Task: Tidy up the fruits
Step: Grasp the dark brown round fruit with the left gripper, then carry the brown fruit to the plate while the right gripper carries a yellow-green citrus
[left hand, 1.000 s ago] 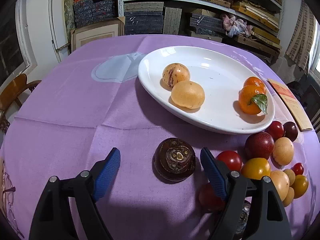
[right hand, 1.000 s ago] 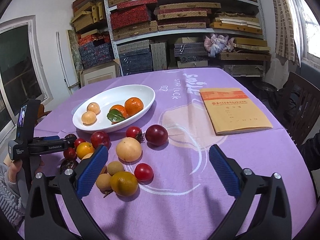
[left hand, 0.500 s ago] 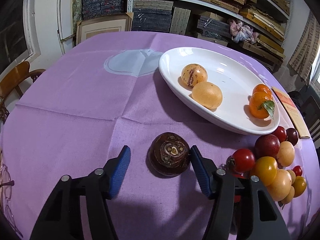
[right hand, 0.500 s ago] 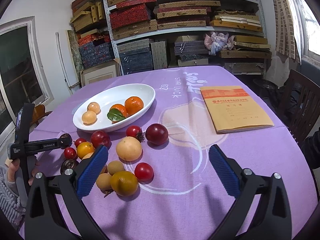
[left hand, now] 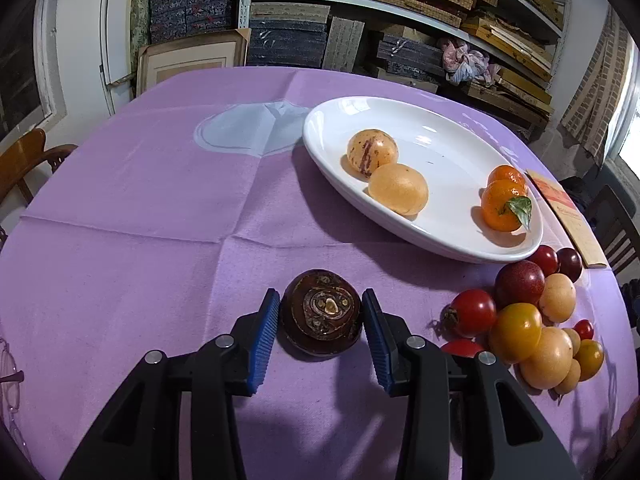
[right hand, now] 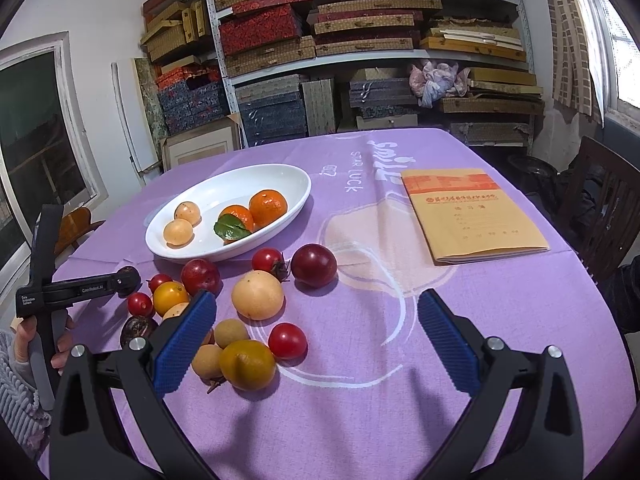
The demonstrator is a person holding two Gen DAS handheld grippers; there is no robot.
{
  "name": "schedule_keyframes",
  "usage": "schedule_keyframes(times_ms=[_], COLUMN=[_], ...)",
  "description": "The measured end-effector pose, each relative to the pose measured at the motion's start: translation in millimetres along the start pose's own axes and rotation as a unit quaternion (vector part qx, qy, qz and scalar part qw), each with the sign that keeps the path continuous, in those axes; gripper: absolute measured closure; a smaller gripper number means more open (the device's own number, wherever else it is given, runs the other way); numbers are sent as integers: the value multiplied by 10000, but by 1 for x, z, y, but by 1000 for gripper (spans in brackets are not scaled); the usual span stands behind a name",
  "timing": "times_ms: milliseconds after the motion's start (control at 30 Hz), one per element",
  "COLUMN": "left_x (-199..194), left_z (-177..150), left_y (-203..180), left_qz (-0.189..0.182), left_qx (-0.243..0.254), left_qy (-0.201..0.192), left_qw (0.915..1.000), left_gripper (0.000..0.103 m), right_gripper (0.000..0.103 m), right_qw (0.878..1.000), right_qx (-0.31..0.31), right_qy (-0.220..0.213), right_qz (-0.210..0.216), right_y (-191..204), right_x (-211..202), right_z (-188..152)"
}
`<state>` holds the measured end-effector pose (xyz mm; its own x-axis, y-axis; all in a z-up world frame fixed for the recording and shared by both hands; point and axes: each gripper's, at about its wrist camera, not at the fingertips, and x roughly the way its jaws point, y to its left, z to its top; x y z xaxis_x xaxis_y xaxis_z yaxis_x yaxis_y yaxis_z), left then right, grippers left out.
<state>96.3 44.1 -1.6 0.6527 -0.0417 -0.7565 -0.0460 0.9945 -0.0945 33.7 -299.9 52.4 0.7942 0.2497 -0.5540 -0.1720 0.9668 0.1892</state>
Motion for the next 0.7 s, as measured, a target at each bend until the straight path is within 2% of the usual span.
schedule_keyframes(times_ms=[167, 333, 367, 433, 467, 500, 633, 700], left_x=[-22, -36, -36, -35, -34, -33, -32, -31], left_z=[-18, -25, -25, -26, -27, -28, -28, -28], left_y=[5, 10, 10, 9, 9, 9, 7, 7], left_qz=[320, 213, 196, 145, 143, 141, 128, 127], left_qx=[126, 40, 46, 67, 70, 79, 78, 80], left_qy=[-140, -258, -263, -232, -218, -198, -188, -178], left_qw=[9993, 9994, 9995, 9996, 9996, 9997, 9997, 9997], left_gripper=[60, 60, 60, 60, 60, 60, 60, 60], right_gripper=[4, 4, 6, 23, 36, 40, 42, 46], right_qw=[9985, 9933, 9924, 9909, 9904, 9903, 9914, 9911], right_qx=[-411, -1074, -1148, -1228, -1215, -1180, -1023, -986], right_qy=[316, 414, 427, 512, 599, 661, 714, 790], right_qz=[196, 143, 140, 202, 258, 304, 405, 427], right_y=[16, 42, 44, 46, 46, 44, 37, 36], right_x=[7, 9, 9, 11, 14, 15, 14, 16], right_z=[-5, -17, -19, -21, -21, -21, -20, -21])
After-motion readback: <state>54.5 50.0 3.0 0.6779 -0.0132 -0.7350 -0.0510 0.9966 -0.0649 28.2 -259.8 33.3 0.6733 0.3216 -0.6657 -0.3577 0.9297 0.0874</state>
